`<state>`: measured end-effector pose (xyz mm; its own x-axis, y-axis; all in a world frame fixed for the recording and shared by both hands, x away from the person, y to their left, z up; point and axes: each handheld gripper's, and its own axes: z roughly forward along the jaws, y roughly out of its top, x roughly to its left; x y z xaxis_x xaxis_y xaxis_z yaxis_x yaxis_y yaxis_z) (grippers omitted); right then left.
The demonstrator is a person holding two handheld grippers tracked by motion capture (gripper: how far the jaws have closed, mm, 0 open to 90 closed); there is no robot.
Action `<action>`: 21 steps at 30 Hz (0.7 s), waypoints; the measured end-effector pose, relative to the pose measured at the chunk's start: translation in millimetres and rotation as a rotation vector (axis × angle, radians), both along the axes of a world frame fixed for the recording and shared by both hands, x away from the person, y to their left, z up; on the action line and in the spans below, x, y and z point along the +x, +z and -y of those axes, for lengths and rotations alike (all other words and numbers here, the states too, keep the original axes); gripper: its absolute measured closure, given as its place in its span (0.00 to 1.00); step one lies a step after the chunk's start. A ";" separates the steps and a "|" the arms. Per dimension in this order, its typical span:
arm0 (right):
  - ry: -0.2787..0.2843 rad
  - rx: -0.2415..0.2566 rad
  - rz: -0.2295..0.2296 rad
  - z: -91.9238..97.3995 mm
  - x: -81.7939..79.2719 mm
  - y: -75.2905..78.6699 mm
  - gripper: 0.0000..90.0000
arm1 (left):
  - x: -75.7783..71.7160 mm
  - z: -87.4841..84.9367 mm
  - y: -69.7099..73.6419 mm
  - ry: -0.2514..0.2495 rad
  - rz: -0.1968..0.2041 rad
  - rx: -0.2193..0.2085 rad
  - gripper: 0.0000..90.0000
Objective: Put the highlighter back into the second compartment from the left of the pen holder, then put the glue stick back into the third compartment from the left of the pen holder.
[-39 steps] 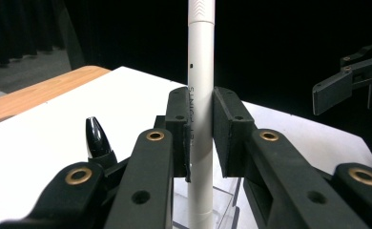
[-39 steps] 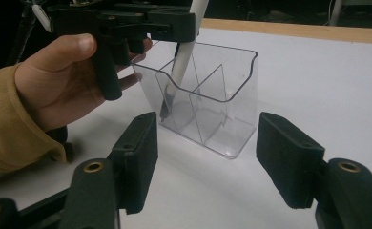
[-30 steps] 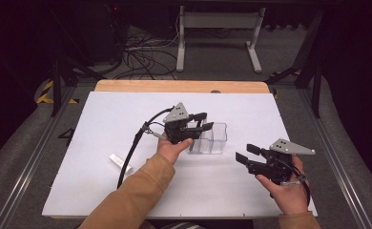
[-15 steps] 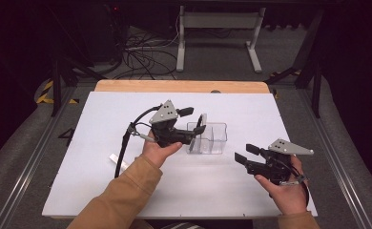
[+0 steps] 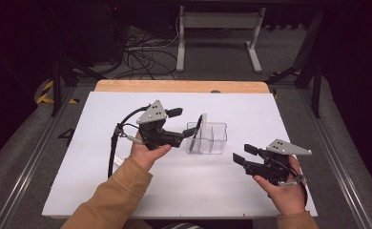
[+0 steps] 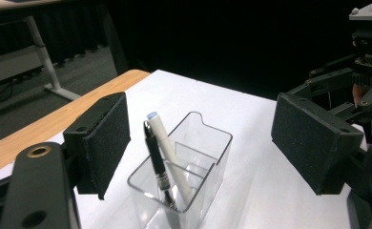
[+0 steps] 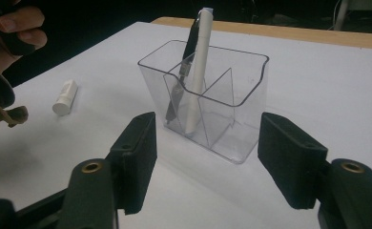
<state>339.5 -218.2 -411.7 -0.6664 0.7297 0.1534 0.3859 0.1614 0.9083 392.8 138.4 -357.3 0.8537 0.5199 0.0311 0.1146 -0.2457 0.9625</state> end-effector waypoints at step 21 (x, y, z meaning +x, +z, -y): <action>0.088 0.001 -0.001 -27.6 6.0 0.6 0.44 | -32.8 -71.7 -4.3 0.106 -0.055 0.030 0.21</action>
<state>345.4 -190.6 -411.1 -0.7275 0.6684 0.1549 0.3712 0.1936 0.9081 360.0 210.0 -361.6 0.7949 0.6067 0.0028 0.1938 -0.2582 0.9465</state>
